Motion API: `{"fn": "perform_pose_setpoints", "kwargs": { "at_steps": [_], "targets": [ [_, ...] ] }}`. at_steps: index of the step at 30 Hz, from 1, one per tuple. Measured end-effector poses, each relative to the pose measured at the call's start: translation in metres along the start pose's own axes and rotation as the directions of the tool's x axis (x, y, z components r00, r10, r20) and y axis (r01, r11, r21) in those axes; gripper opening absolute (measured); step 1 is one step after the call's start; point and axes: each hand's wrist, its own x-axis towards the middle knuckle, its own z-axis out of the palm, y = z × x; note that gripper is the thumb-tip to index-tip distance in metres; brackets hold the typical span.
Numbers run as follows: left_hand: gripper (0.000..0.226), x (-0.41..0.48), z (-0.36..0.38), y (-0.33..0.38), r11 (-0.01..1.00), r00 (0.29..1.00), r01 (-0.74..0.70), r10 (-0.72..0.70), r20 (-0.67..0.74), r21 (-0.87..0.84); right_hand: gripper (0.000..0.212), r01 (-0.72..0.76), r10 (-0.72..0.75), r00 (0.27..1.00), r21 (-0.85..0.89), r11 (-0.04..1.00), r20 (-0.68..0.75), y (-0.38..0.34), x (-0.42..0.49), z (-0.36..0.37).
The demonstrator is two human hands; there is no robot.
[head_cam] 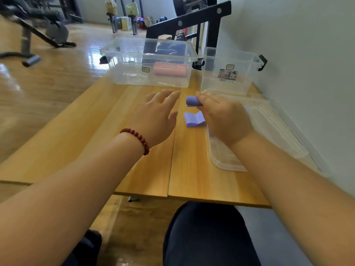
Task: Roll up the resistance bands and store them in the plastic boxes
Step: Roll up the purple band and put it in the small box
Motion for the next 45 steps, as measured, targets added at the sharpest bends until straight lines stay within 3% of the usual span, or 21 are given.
{"fn": "perform_pose_setpoints", "kwargs": {
  "at_steps": [8,14,21,31,39,45],
  "targets": [
    [0.05,0.09,0.027,-0.055,0.999,0.997,-0.023,0.021,0.07,0.028,0.026,-0.008,0.009,1.0,-0.033,0.999,0.028,0.044,0.036,0.071],
    [0.048,0.118,0.075,-0.078,1.0,0.941,-0.009,0.018,0.338,-0.028,0.022,-0.084,0.103,0.982,-0.127,0.988,0.158,0.068,0.034,0.112],
    [0.056,0.122,0.08,-0.085,0.994,0.923,0.04,0.003,0.386,-0.103,0.025,-0.241,0.278,0.923,-0.164,0.957,0.266,0.058,0.034,0.117],
    [0.059,0.135,0.054,-0.082,0.995,0.802,0.057,0.0,0.597,-0.076,0.025,-0.34,0.395,0.868,-0.218,0.915,0.302,0.035,0.085,0.097],
    [0.061,0.164,0.001,-0.093,0.997,0.756,-0.048,0.073,0.65,-0.057,0.022,-0.41,0.491,0.804,-0.286,0.866,0.335,0.033,0.118,0.077],
    [0.054,0.205,-0.025,-0.086,0.987,0.831,-0.131,0.162,0.532,-0.096,0.028,-0.492,0.574,0.739,-0.298,0.818,0.353,0.05,0.139,0.057]
  ]
}}
